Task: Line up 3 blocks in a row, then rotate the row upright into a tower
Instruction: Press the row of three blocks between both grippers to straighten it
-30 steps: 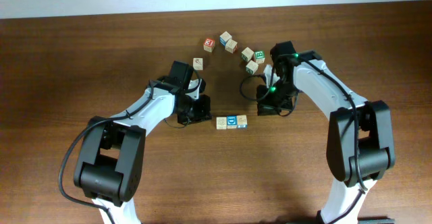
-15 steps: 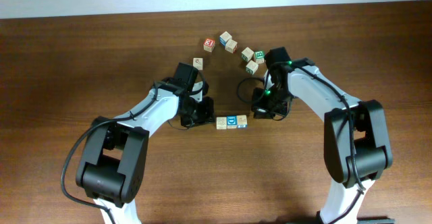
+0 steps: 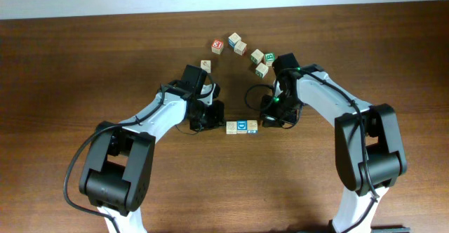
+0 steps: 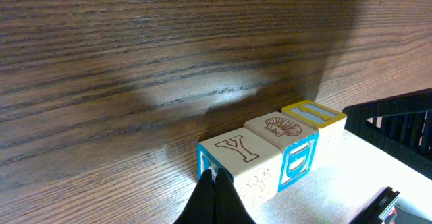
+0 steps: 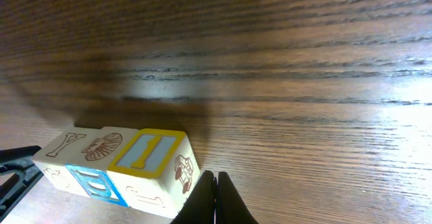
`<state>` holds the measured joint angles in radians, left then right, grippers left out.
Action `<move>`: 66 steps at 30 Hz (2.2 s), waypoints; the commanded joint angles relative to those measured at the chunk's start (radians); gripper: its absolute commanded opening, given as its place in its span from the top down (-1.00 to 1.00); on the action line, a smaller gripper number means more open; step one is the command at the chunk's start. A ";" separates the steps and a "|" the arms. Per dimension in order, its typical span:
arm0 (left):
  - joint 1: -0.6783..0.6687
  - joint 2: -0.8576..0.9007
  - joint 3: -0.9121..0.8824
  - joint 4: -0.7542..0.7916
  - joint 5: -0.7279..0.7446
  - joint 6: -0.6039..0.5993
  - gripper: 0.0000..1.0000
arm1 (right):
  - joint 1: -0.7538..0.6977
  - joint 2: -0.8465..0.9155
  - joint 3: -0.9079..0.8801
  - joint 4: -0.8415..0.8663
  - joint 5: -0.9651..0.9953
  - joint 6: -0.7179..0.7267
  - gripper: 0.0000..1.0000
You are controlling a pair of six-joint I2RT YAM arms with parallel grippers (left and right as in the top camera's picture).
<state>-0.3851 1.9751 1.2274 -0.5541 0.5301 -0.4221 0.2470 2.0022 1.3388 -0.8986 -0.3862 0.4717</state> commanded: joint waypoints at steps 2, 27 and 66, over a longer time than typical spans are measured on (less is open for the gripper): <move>-0.002 0.007 -0.004 0.005 0.027 0.027 1.00 | 0.035 0.002 -0.006 0.005 -0.006 0.008 0.91; -0.002 0.007 -0.004 0.058 0.001 0.018 1.00 | 0.069 0.003 -0.006 0.137 -0.054 0.047 0.91; -0.002 0.007 -0.004 0.019 -0.060 -0.059 1.00 | 0.069 0.018 -0.002 0.148 -0.134 -0.011 0.92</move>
<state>-0.3737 1.9751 1.2274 -0.5407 0.4252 -0.4694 0.2974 2.0098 1.3365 -0.7605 -0.4404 0.4706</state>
